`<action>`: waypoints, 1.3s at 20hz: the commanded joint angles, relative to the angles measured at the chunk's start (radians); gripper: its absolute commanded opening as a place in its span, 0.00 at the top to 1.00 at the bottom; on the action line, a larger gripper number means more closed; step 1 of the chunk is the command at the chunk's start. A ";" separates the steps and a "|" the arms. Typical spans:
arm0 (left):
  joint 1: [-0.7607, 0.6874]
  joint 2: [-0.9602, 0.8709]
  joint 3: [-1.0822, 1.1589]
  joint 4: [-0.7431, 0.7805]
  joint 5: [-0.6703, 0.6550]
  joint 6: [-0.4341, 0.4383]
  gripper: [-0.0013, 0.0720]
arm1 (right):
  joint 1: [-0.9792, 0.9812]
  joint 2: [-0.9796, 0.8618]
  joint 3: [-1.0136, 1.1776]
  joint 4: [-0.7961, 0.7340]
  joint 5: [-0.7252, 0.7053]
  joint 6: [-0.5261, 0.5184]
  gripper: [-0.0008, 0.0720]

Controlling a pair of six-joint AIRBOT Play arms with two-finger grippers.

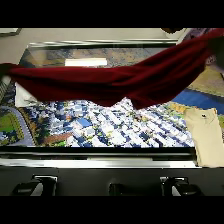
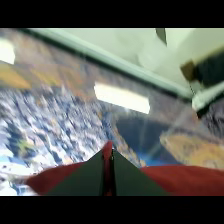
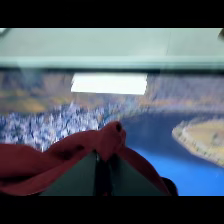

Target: Fold the clothes and pants, and hang the long-sleeved shirts on hangers.

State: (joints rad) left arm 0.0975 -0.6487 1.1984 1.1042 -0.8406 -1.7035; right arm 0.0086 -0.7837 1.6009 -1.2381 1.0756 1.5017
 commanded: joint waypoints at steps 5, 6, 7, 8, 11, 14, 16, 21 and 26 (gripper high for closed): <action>0.034 0.284 0.021 0.187 -0.073 -0.165 0.96 | 0.000 0.159 0.051 -0.127 -0.037 0.157 0.95; 0.034 0.277 0.020 0.188 -0.073 -0.166 0.96 | 0.000 0.143 0.051 -0.127 -0.047 0.193 0.95; 0.034 0.261 0.016 0.188 -0.073 -0.166 0.96 | 0.000 0.119 0.051 -0.126 -0.048 0.230 0.95; 0.034 0.234 0.005 0.188 -0.072 -0.163 0.96 | 0.000 0.083 0.051 -0.123 -0.039 0.273 0.95; 0.034 0.087 -0.050 0.187 -0.072 -0.112 0.96 | 0.000 -0.107 0.050 -0.092 0.062 0.389 0.95; 0.033 -0.154 -0.095 0.187 -0.069 -0.100 0.96 | 0.002 -0.380 0.049 -0.068 0.178 0.410 0.95; 0.021 -0.347 -0.100 0.187 -0.068 -0.100 0.96 | 0.002 -0.574 0.049 -0.049 0.215 0.410 0.95; -0.027 -0.737 -0.099 0.187 -0.068 -0.104 0.96 | 0.002 -0.974 0.050 0.084 0.150 0.410 0.95; -0.034 -0.827 -0.099 0.187 -0.018 -0.137 0.96 | 0.002 -1.083 0.050 0.172 0.064 0.410 0.95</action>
State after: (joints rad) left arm 0.0689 -1.4109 1.1000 1.2907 -0.8902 -1.8252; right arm 0.0101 -1.7992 1.6493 -1.1221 1.1919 1.9106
